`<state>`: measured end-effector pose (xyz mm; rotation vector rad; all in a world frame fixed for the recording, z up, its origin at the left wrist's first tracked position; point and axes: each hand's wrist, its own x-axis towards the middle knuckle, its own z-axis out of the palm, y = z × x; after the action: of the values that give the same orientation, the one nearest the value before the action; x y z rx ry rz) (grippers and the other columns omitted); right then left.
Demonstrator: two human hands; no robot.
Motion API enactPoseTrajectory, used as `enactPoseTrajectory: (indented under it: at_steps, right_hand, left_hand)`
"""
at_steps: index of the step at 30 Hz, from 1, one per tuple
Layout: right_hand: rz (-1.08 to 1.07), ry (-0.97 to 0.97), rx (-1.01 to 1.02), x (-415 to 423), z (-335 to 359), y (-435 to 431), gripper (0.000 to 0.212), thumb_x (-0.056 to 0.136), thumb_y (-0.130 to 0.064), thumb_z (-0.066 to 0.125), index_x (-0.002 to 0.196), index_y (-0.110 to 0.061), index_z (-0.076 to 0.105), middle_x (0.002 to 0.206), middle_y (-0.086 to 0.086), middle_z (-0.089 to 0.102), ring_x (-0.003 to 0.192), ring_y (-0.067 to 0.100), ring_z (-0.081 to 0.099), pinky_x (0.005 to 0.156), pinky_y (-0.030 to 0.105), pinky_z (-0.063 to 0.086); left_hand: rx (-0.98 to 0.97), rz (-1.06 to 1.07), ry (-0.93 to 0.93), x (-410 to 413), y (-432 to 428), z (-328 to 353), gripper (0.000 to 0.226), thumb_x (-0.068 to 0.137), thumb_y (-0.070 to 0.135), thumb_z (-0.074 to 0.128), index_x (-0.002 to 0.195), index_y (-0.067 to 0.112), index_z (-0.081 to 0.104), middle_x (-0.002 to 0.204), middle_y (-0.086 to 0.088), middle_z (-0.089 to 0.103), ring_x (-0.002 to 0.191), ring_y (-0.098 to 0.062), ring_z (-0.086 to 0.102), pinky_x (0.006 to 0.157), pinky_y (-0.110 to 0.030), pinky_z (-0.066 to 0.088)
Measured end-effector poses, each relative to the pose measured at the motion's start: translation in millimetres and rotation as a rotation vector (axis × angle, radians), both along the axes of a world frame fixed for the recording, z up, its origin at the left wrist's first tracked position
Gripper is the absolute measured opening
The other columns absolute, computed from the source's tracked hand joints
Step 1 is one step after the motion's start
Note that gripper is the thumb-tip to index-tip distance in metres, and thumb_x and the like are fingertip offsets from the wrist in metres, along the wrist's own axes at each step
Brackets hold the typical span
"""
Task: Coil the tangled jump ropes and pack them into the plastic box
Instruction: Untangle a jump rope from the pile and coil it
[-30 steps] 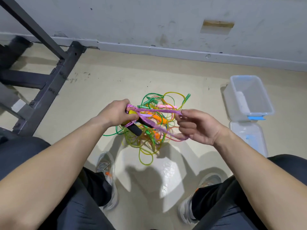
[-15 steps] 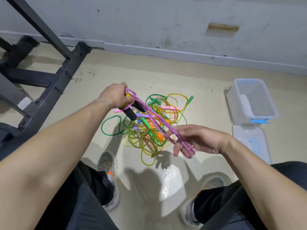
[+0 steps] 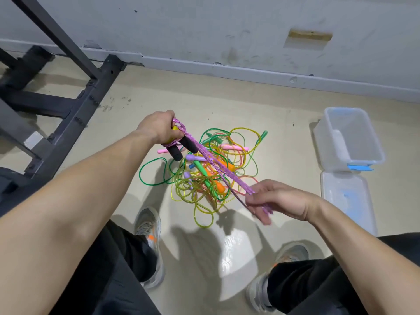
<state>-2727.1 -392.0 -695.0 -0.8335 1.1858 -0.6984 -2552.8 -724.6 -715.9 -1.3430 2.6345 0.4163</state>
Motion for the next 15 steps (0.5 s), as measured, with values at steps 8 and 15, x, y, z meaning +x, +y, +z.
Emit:
enactPoseTrajectory:
  at_steps: [8, 15]
  right_hand:
    - [-0.086, -0.346, 0.154, -5.3, -1.5, 12.6, 0.037, 0.086, -0.026, 0.072, 0.113, -0.004, 0.061, 0.066, 0.016, 0.053, 0.043, 0.017, 0.048, 0.049, 0.029, 0.054]
    - [0.030, 0.502, 0.046, -4.1, -13.3, 6.5, 0.018, 0.098, -0.020, 0.059, 0.081, -0.012, 0.059, 0.052, 0.002, 0.058, 0.050, 0.017, 0.052, 0.065, 0.029, 0.046]
  left_hand:
    - [-0.075, 0.121, 0.026, 8.6, -12.4, -12.1, 0.042, 0.083, 0.048, 0.070, 0.098, 0.014, 0.050, 0.095, -0.010, 0.056, 0.092, -0.035, 0.054, 0.072, -0.038, 0.041]
    - [-0.093, 0.108, -0.081, 11.3, -18.2, -9.0, 0.043, 0.082, 0.049, 0.071, 0.100, 0.016, 0.050, 0.101, -0.012, 0.059, 0.094, -0.036, 0.055, 0.073, -0.039, 0.044]
